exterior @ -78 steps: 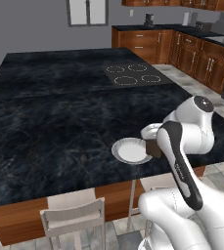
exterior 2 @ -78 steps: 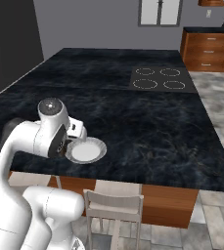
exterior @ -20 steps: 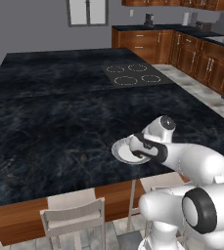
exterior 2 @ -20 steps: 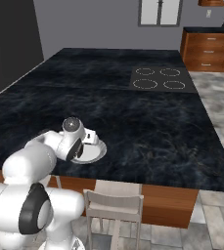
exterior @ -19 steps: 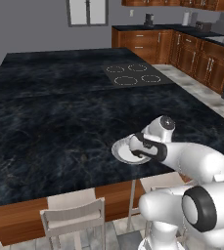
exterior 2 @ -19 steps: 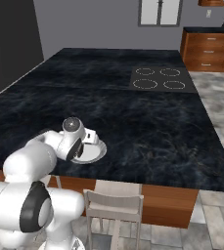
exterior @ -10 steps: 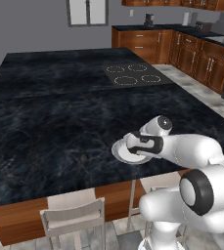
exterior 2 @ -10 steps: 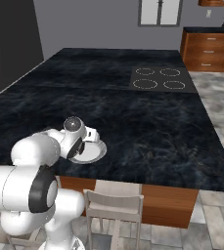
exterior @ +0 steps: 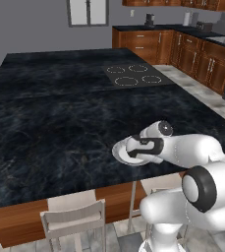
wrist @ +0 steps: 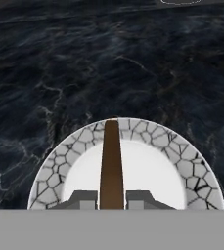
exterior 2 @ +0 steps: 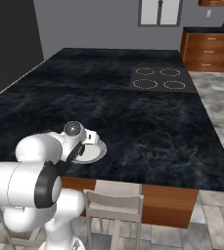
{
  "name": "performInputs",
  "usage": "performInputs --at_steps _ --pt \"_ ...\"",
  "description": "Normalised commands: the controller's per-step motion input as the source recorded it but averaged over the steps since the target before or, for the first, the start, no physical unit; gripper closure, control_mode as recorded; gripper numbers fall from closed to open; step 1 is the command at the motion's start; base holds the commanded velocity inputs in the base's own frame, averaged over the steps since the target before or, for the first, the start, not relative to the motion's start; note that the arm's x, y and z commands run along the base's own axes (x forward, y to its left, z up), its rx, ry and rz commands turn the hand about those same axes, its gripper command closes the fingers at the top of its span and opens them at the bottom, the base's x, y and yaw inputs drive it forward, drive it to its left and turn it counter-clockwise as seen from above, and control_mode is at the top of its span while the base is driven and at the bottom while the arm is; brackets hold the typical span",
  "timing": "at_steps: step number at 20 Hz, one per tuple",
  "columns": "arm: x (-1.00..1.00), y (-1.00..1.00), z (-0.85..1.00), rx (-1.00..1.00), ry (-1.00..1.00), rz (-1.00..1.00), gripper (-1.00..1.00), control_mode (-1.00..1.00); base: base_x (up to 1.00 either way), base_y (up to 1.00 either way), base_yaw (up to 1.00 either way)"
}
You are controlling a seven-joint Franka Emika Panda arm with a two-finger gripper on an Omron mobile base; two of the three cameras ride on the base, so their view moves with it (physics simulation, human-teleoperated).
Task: Start the toaster. Once the lever pops up, take the bread to the plate on the dining counter.
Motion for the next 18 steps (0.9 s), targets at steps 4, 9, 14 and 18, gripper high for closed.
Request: performInputs --at_steps 4,9,14,18 --pt "0.0 0.0 -0.05 0.0 0.0 0.0 1.0 -1.0 0.0 0.0 0.0" --pt "0.0 0.01 -0.07 0.0 0.0 0.0 1.0 -1.0 0.0 0.0 0.0" --pt "0.0 0.0 -0.02 0.0 0.0 0.0 1.0 -1.0 0.0 0.0 0.0" --pt "0.0 0.0 0.0 0.0 0.0 0.0 -1.0 -1.0 0.0 0.0 0.0"
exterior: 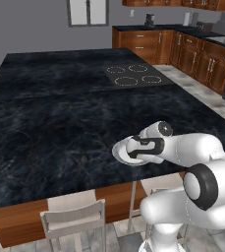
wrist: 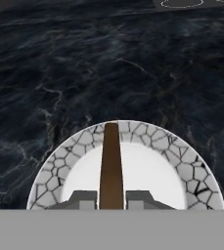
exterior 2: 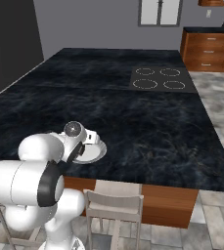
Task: Start the toaster. Once the lever pops up, take the bread to the plate on the dining counter.
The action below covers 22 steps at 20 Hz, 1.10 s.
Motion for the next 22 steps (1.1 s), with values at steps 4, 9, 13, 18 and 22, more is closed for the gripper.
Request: performInputs --at_steps 4,9,13,18,22 --pt "0.0 0.0 0.0 0.0 0.0 0.0 -1.0 -1.0 0.0 0.0 0.0" --pt "0.0 0.0 0.0 0.0 0.0 0.0 -1.0 -1.0 0.0 0.0 0.0" --pt "0.0 0.0 0.0 0.0 0.0 0.0 -1.0 -1.0 0.0 0.0 0.0" --pt "0.0 0.0 0.0 0.0 0.0 0.0 -1.0 -1.0 0.0 0.0 0.0" --pt "0.0 0.0 0.0 0.0 0.0 0.0 -1.0 -1.0 0.0 0.0 0.0"
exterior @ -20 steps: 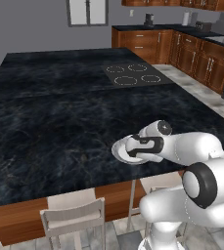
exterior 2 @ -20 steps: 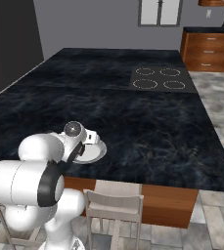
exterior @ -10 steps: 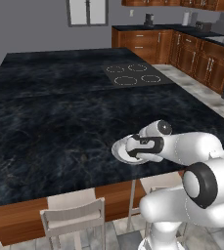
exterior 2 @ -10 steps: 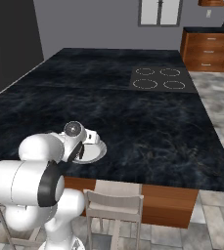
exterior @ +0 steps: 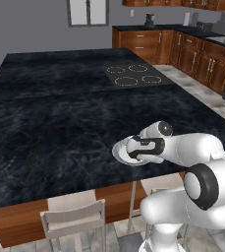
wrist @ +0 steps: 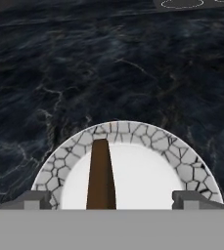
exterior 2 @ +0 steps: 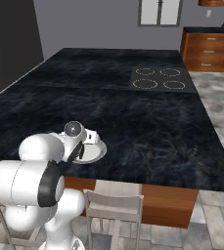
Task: Start the toaster. Once the lever pops up, take the bread to the plate on the dining counter.
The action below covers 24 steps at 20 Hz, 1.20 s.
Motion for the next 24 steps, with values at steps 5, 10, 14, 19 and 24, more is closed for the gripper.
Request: performInputs --at_steps 5,10,14,19,24 --pt "0.0 0.0 0.13 0.0 0.0 0.0 -1.0 -1.0 0.0 0.0 0.0" --pt "0.0 0.03 0.53 0.0 0.0 0.0 -1.0 -1.0 0.0 0.0 0.0" --pt "-0.3 0.1 0.63 -0.01 0.0 0.0 -1.0 -1.0 0.0 0.0 0.0" --pt "-0.25 0.1 0.83 -0.01 0.08 0.0 -1.0 -1.0 0.0 0.0 0.0" --pt "-0.43 0.0 0.8 0.0 0.16 -0.02 -1.0 -1.0 0.0 0.0 0.0"
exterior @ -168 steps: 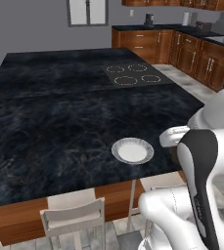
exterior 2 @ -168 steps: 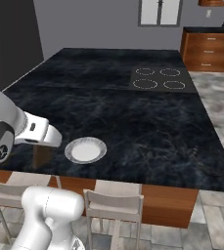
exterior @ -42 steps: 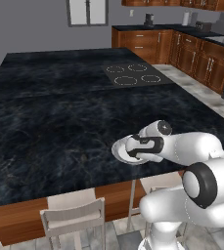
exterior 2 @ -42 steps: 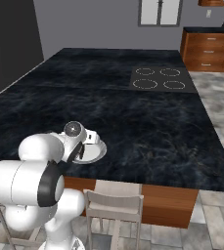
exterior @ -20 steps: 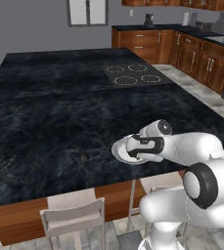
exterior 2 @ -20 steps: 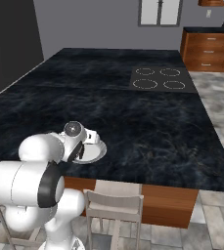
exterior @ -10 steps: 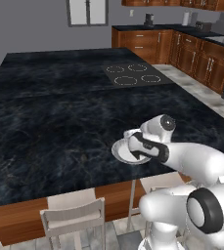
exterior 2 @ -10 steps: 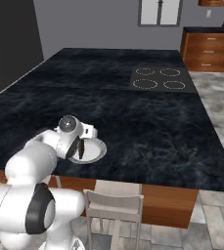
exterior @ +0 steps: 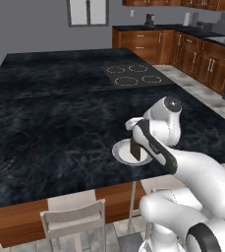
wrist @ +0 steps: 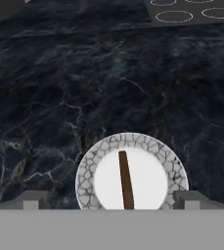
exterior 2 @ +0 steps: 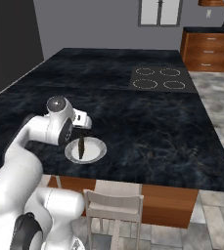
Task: Start the toaster. Once the lever pops up, take the bread to the plate on the dining counter.
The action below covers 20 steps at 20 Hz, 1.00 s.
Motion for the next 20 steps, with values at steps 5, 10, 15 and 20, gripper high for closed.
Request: performInputs --at_steps 5,10,15,20 --pt "-0.62 0.0 0.56 0.0 0.16 -0.02 -1.0 -1.0 0.0 0.0 0.0" --pt "-0.83 -0.09 0.32 0.0 0.09 -0.01 -1.0 -1.0 0.0 0.0 0.0" --pt "-0.84 -0.19 0.24 0.0 0.05 0.0 -1.0 -1.0 0.0 0.0 0.0" --pt "-0.73 -0.17 0.21 0.0 0.03 -0.02 -1.0 -1.0 0.0 0.0 0.0"
